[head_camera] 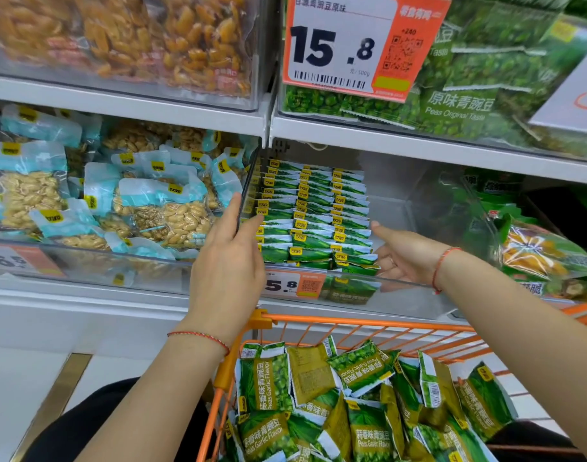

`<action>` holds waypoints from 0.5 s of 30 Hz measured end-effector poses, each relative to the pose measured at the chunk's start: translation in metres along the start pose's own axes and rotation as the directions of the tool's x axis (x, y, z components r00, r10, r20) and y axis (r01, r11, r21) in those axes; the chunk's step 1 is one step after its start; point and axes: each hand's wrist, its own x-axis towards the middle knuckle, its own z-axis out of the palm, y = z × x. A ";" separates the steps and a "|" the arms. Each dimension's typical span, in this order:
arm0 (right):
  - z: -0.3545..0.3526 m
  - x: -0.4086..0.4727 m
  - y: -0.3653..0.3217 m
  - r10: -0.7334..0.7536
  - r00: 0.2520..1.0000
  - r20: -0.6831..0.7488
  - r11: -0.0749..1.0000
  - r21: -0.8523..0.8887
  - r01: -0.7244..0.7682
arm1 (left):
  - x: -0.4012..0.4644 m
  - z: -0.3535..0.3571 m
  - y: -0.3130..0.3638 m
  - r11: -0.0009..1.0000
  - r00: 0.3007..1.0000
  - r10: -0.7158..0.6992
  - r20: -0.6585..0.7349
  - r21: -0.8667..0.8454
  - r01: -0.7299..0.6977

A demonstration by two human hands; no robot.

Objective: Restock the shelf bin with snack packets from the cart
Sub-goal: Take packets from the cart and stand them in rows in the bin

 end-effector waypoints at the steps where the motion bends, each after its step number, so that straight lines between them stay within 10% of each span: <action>1: 0.004 0.002 -0.003 -0.026 0.999 -0.036 0.999 -0.043 0.024 | 0.001 0.000 -0.001 1.000 1.000 0.008 -0.003 0.023 -0.008; 15: -0.001 0.010 0.007 -0.095 0.993 -0.069 0.995 0.010 0.096 | 0.004 0.007 -0.002 0.902 0.917 0.336 0.215 0.206 -0.379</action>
